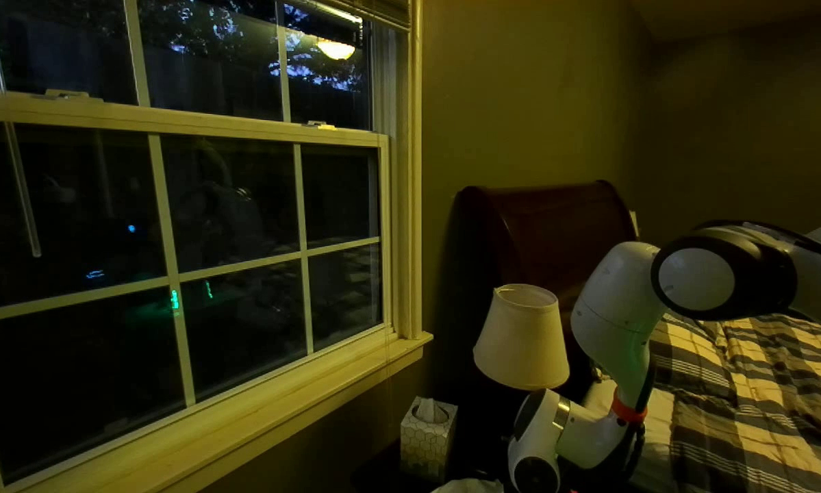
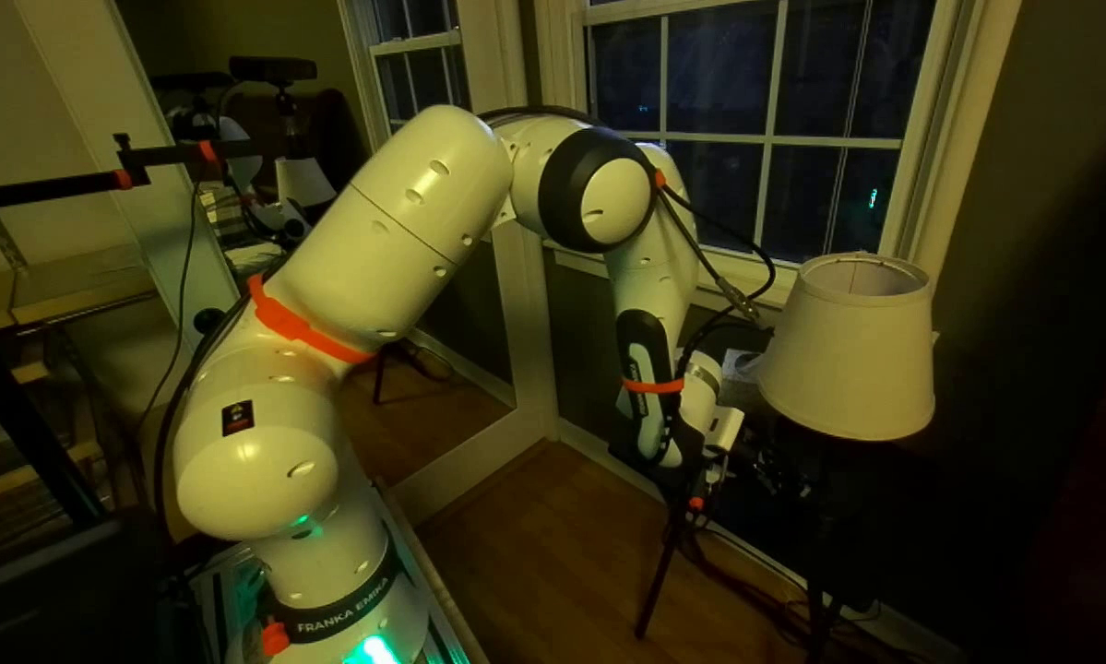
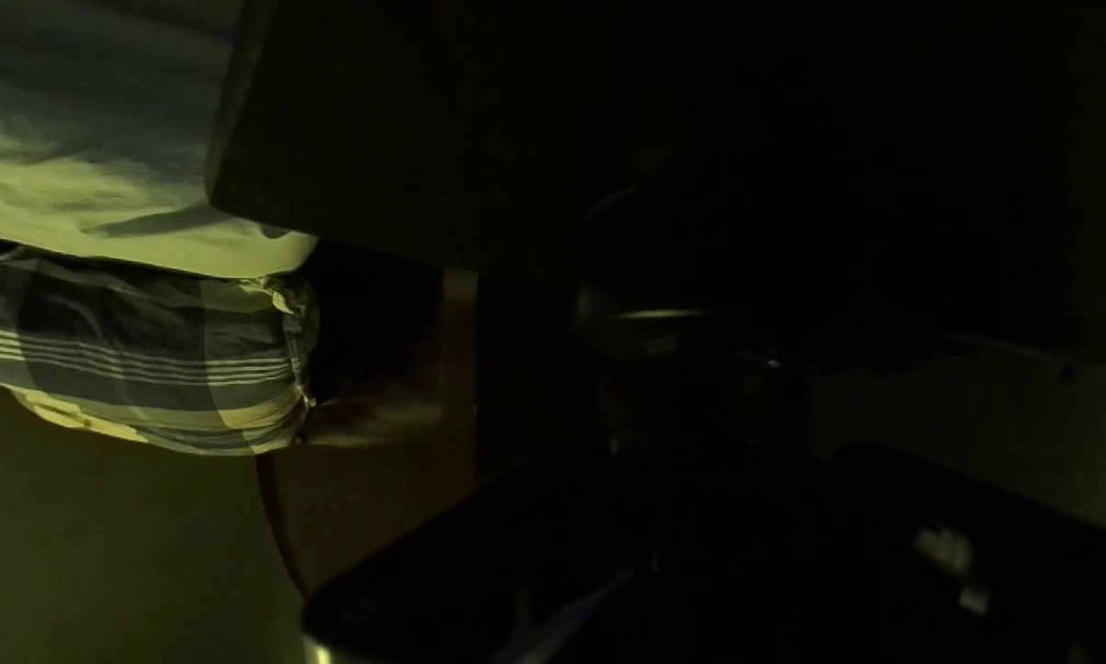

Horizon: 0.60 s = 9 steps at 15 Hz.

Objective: Turn on the lamp

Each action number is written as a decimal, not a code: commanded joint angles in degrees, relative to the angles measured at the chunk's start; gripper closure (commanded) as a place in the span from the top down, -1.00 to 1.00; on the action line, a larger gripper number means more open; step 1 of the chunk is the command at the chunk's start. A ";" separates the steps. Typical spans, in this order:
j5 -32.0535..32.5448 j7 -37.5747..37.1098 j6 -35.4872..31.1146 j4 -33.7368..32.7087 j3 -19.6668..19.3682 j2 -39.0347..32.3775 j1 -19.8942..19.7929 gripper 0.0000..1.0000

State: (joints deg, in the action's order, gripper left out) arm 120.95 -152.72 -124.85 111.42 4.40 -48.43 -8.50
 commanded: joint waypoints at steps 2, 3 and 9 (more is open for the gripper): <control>1.22 2.00 -3.77 -1.56 -0.11 -2.28 -0.96 -1.00; 0.95 2.95 -4.46 -1.73 -0.03 -2.49 -1.20 -1.00; -0.07 7.70 -7.59 -2.40 0.01 -2.95 -2.27 -1.00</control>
State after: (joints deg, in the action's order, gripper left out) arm 120.96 -146.75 -128.06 110.98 4.34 -48.16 -9.35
